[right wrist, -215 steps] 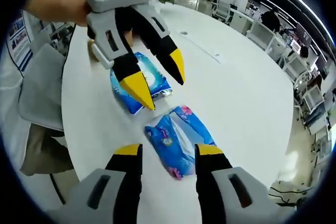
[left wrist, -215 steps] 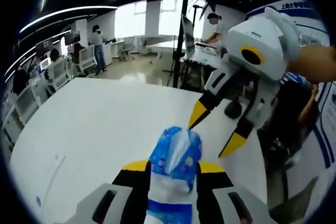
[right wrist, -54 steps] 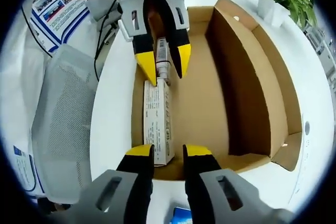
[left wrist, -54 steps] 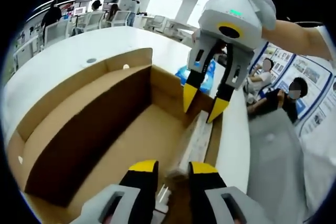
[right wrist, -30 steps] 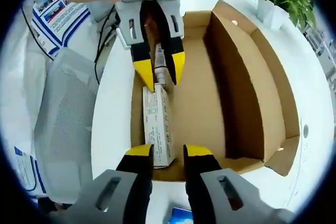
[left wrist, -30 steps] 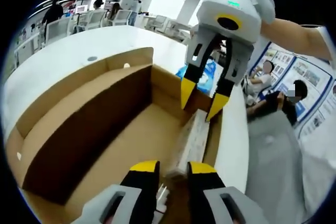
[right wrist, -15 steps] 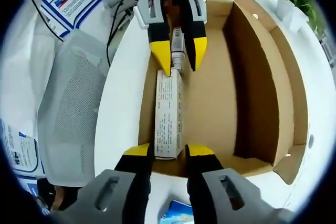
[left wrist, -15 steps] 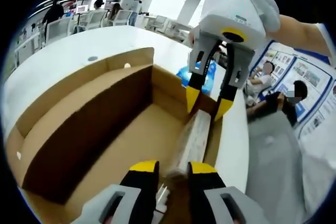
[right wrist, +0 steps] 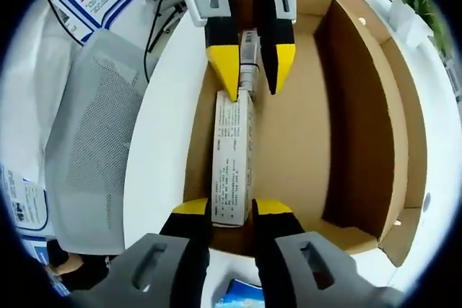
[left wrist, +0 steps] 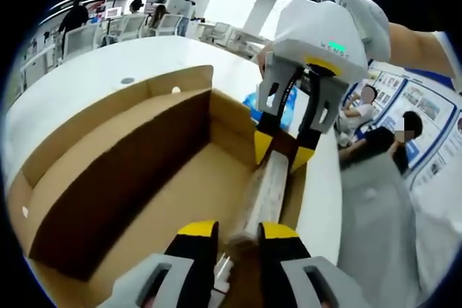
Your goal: Operate the shoe box by opening the lid, removing the specified soft item, and placing it in the target area until the item is outside and the box remains undamaged.
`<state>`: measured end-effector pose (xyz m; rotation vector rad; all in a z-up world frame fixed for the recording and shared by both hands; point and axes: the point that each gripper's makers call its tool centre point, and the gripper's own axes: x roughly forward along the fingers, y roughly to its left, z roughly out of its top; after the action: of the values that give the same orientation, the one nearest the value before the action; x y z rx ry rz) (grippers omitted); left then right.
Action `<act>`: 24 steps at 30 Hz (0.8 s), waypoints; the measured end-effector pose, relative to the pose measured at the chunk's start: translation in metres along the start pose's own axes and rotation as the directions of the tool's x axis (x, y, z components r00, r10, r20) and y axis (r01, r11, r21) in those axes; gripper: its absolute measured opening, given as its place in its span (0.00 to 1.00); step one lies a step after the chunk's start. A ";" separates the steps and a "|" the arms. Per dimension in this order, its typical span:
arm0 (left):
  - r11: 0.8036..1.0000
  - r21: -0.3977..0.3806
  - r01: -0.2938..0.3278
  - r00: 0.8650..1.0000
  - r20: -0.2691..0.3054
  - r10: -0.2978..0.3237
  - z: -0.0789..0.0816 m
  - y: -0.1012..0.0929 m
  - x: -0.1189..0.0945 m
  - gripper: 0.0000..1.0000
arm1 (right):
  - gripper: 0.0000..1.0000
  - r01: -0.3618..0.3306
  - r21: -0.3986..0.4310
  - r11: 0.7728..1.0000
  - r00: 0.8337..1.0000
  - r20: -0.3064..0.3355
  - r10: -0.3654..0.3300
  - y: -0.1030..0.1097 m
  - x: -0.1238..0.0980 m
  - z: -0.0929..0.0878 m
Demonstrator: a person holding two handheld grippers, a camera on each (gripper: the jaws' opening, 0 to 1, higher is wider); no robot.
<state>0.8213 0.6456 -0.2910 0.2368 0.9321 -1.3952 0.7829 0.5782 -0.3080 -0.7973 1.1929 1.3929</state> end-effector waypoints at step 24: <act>1.000 0.011 -0.010 1.000 0.003 0.010 0.003 0.002 0.000 0.26 | 0.18 0.064 -0.057 0.996 0.995 -0.072 -0.068 -0.011 0.020 -0.005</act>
<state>0.8246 0.6446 -0.2899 0.2474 0.9200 -1.3919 0.7891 0.5781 -0.3311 -0.9262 1.1790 1.3567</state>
